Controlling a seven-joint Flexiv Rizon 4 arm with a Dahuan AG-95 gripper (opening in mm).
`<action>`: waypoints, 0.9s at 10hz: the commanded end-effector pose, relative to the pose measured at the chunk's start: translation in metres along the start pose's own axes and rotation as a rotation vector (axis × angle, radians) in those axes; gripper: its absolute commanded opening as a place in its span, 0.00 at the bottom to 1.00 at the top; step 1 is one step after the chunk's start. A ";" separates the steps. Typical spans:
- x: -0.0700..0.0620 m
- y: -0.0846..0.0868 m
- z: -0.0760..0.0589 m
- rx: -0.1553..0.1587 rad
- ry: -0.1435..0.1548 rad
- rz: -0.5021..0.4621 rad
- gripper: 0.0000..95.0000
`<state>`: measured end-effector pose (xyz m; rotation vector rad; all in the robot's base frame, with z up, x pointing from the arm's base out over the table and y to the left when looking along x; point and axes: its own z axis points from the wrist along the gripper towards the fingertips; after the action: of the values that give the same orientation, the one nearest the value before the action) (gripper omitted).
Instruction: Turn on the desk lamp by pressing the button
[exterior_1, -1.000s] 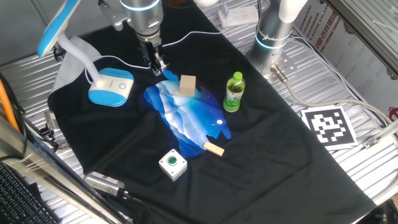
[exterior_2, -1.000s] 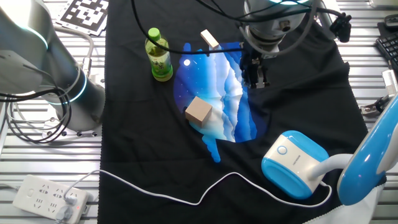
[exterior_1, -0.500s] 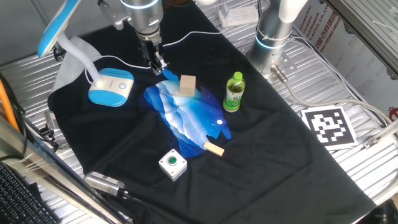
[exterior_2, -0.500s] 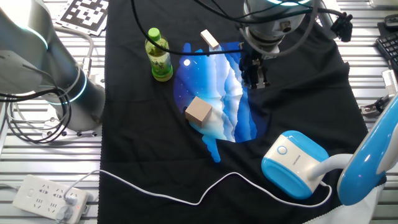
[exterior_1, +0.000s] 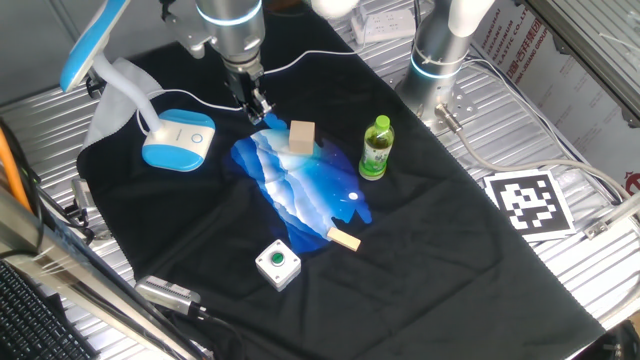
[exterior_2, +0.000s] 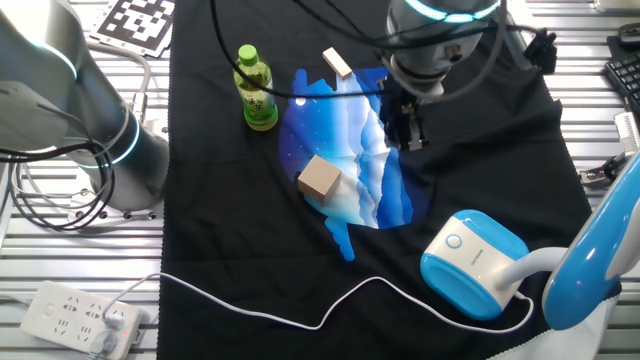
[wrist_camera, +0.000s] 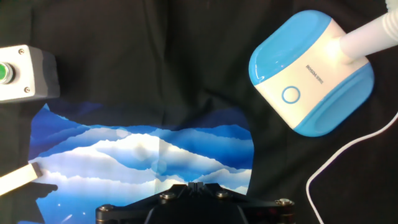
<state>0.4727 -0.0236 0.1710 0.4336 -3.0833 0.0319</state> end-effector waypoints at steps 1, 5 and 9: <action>-0.004 0.002 0.004 0.018 0.006 -0.042 0.00; -0.006 0.002 0.006 0.048 0.004 -0.141 0.00; -0.009 -0.004 0.013 0.066 -0.033 -0.157 0.00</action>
<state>0.4804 -0.0255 0.1577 0.6871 -3.0812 0.1331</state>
